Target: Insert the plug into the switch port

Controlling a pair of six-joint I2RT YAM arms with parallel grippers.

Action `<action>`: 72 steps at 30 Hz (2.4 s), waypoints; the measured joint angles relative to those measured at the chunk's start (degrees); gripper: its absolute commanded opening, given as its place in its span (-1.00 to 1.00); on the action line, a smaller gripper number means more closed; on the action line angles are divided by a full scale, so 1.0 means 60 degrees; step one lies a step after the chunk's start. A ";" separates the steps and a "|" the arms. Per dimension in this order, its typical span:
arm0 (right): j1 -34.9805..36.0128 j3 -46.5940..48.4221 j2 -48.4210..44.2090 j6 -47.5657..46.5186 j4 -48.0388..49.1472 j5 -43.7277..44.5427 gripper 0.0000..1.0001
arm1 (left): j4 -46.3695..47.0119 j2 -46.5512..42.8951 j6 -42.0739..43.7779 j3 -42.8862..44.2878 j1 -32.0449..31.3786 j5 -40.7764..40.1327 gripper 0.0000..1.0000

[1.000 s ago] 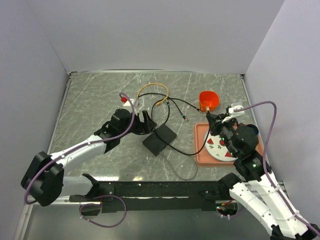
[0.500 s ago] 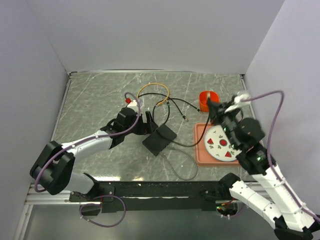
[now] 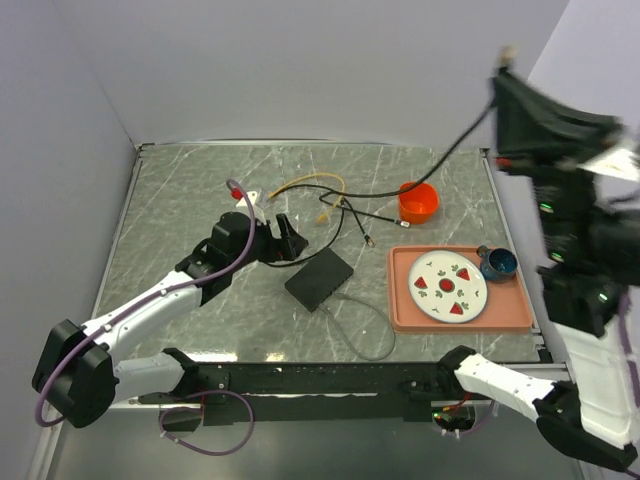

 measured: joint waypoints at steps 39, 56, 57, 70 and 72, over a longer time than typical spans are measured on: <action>0.0000 0.0765 0.0109 -0.1865 0.1639 -0.0732 -1.00 | 0.2765 0.0474 0.1734 0.0255 -0.6193 0.2728 -0.99; 0.0000 -0.1942 -0.2288 -0.0102 0.1934 -0.1027 -1.00 | 0.7573 0.5778 -0.0200 0.2310 -0.3402 -0.1789 -0.99; 0.0000 -0.2095 -0.2433 -0.0058 0.1956 -0.0998 -1.00 | 0.7493 0.5843 -0.0204 0.2495 -0.3144 -0.1876 -0.99; 0.0000 -0.3508 -0.3468 0.0095 0.1894 -0.0342 -1.00 | 0.3450 0.6506 0.1668 0.9715 0.0295 -0.3071 -0.99; 0.0000 -0.3508 -0.3468 0.0062 0.1818 -0.0302 -1.00 | 0.3133 0.6564 0.1934 1.0386 0.0576 -0.3049 -0.97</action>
